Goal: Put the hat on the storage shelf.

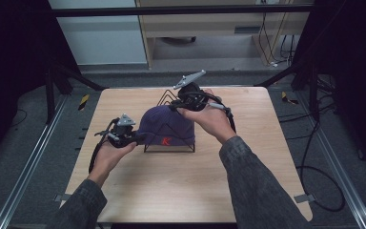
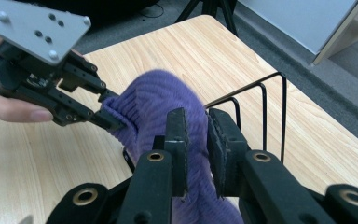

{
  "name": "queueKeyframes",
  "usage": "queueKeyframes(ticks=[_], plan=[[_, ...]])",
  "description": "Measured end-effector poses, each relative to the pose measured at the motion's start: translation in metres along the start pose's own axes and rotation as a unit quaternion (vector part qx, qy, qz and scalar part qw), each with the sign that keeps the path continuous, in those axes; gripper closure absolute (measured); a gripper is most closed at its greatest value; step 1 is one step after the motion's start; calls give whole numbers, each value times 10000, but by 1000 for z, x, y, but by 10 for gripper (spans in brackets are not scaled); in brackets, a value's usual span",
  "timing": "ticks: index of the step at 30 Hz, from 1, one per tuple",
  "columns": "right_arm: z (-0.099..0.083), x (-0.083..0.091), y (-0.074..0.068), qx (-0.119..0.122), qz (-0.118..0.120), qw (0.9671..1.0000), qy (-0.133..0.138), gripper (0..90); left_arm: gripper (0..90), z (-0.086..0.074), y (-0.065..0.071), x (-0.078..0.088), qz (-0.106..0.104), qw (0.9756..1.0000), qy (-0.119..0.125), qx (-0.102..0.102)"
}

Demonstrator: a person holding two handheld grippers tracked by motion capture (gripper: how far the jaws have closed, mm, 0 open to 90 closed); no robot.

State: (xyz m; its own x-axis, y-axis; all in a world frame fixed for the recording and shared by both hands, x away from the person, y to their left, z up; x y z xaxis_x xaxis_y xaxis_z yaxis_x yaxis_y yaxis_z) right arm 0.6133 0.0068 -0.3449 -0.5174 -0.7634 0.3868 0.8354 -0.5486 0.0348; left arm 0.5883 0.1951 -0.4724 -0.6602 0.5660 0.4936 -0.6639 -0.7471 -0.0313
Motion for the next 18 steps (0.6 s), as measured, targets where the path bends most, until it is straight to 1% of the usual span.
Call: queueKeyframes(ticks=[5, 7, 9, 11, 12, 14, 18], plan=[[4, 5, -4, 29, -2, 10000, 44, 781, 677, -3, 0, -2, 47, 10000, -35, -22], [6, 6, -4, 20, -17, 10000, 64, 780, 675, -5, -2, -1, 82, 10000, -48, 25], [8, 8, -4, 25, -32, 10000, 84, 780, 671, -6, -2, -2, 72, 9999, -27, 97], [9, 9, -5, 33, -40, 10000, 68, 779, 666, -8, -1, -2, 58, 9999, -67, 101], [9, 9, -5, 44, -45, 10000, 55, 777, 665, -8, -1, -2, 51, 9999, -85, 70], [8, 9, -5, 64, -45, 10000, 33, 773, 664, -8, 0, -3, 52, 9999, -95, 72], [8, 12, -5, 31, -72, 10000, 46, 766, 662, -8, 0, -4, 75, 9999, -84, 81]])
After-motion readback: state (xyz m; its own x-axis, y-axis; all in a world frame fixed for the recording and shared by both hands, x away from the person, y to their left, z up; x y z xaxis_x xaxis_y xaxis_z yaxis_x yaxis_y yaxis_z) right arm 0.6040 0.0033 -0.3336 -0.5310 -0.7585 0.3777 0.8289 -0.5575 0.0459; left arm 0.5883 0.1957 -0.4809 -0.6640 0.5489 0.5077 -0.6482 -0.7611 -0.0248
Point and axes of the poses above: each handheld gripper's, and its own axes: x roughly backward along the jaws, z roughly out of its top, y roughly to its right, the point moved 7 cm from there along -x, roughly forward along the jaws, and after that the axes turned 14 degrees about y, right-handed, at the moved point
